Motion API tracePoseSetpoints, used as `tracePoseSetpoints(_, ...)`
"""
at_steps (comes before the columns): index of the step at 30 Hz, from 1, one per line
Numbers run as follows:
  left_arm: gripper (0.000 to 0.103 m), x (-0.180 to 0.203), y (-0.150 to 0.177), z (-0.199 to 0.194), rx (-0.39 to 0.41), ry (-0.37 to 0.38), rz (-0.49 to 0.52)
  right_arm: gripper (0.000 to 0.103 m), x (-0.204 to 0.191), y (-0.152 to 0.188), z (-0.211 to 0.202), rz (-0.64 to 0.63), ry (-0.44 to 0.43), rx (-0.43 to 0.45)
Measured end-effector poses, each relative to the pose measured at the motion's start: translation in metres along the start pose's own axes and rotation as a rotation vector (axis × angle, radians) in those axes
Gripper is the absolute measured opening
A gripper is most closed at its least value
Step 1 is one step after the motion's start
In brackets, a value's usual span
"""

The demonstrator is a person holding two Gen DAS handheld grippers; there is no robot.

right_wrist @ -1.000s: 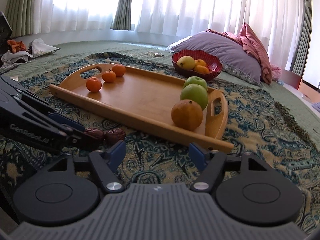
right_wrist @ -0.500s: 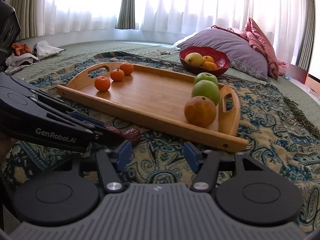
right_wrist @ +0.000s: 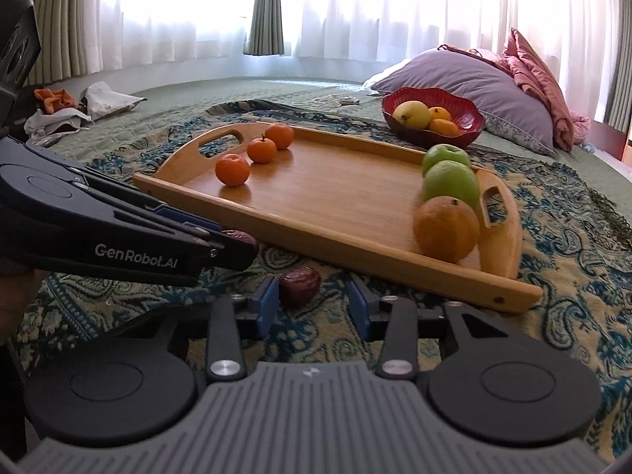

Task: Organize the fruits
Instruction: 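Grasp a dark red date with the left tool while the right tool grasps the other date, then carry the date in the left tool while the right tool carries its date over the tray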

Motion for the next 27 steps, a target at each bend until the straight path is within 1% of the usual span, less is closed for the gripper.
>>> tracePoseSetpoints(1,0.026,-0.001,0.0,0.0,0.001,-0.002,-0.001,0.044,-0.001,-0.001,0.002,-0.001,-0.002,-0.002)
tracePoseSetpoints(3,0.026,-0.003,-0.001,0.0,0.005,-0.005,-0.004,0.037,-0.003,-0.002,0.004,-0.003,-0.006,-0.007)
tracePoseSetpoints(10,0.026,-0.008,-0.001,0.002,0.008,-0.018,-0.011,0.035,-0.006,-0.002,0.011,-0.001,0.002,-0.023)
tracePoseSetpoints(12,0.026,-0.009,-0.001,0.003,0.009,-0.022,-0.014,0.03,-0.006,-0.003,0.011,0.004,0.01,-0.023)
tracePoseSetpoints(15,0.026,-0.011,-0.003,0.003,0.013,-0.025,-0.023,0.029,-0.005,-0.004,0.011,0.016,0.012,-0.017)
tracePoseSetpoints(20,0.026,-0.013,-0.009,0.003,0.031,-0.033,-0.029,0.029,-0.004,-0.012,0.004,0.025,0.037,0.025)
tracePoseSetpoints(27,0.026,-0.016,-0.029,0.007,0.074,-0.042,-0.045,0.029,0.009,-0.031,0.004,0.032,0.085,0.071)
Point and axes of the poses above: each gripper's, at about its wrist camera, not at the fingertips, and z roughly the way its jaws point, x to its right, y to its underside, the point moved 6 cm from there along z, roughly the way its jaws point, and after that the axes turned 11 degrees about -y, right-handed, at the moved point
